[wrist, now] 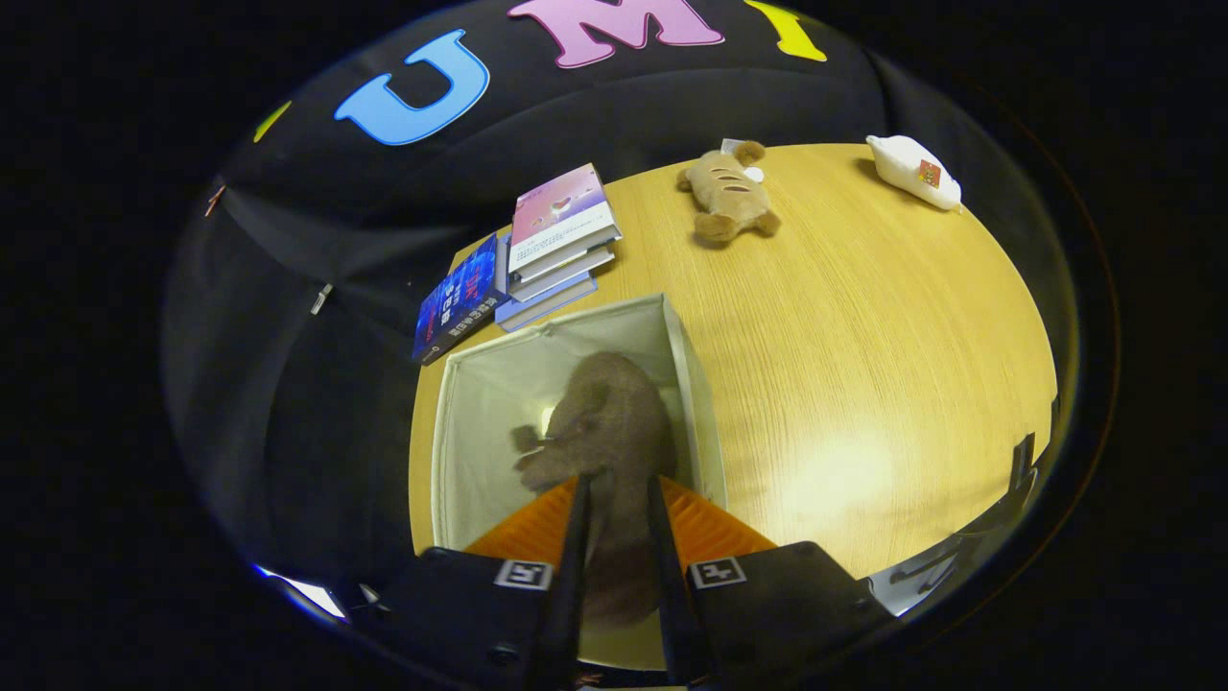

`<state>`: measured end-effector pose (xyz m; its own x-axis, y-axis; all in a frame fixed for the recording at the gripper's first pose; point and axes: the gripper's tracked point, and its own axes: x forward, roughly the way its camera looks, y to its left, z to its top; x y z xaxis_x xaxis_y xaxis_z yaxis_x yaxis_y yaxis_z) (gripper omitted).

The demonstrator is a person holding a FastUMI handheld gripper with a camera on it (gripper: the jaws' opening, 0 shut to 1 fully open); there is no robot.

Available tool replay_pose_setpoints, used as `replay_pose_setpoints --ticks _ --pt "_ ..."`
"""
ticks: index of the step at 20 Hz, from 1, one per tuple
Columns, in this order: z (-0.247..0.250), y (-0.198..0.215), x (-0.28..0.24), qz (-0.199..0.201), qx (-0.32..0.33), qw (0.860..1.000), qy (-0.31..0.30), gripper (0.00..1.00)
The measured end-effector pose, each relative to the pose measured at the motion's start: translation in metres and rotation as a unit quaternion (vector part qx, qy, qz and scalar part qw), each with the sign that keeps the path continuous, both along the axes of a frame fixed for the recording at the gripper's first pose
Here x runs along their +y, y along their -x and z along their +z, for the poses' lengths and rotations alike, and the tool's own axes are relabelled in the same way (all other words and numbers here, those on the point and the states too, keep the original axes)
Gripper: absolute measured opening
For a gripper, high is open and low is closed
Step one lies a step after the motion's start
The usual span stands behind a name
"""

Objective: Open the storage box then place both shoes into the box .Put the left shoe in first, then the right shoe, with the right side of both shoes facing outward in a uniform manner.

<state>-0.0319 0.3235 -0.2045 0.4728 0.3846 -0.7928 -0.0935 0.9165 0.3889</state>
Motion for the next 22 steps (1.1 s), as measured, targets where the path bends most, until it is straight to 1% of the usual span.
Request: replay_pose_setpoints --ticks 2,3,4,5,6,9,13,17,21,22 --pt "0.010 0.008 -0.004 0.016 -0.020 1.000 0.010 0.79" --pt "0.019 0.009 -0.010 0.027 -0.031 0.999 0.018 0.88" --pt "0.026 0.011 -0.015 0.035 -0.047 0.998 0.023 0.89" --pt "0.031 0.011 -0.020 0.039 -0.059 0.997 0.028 0.95" --pt "0.037 0.009 -0.028 0.042 -0.072 0.996 0.034 0.98" --pt "0.060 -0.005 -0.054 0.046 -0.132 0.989 0.052 0.99" --pt "0.104 -0.028 -0.093 0.049 -0.225 0.971 0.066 0.99" --pt "0.153 -0.052 -0.147 0.040 -0.316 0.944 0.081 0.99" --pt "0.195 -0.073 -0.211 0.018 -0.404 0.909 0.101 0.99" --pt "0.199 -0.078 -0.222 0.014 -0.420 0.902 0.102 0.99"
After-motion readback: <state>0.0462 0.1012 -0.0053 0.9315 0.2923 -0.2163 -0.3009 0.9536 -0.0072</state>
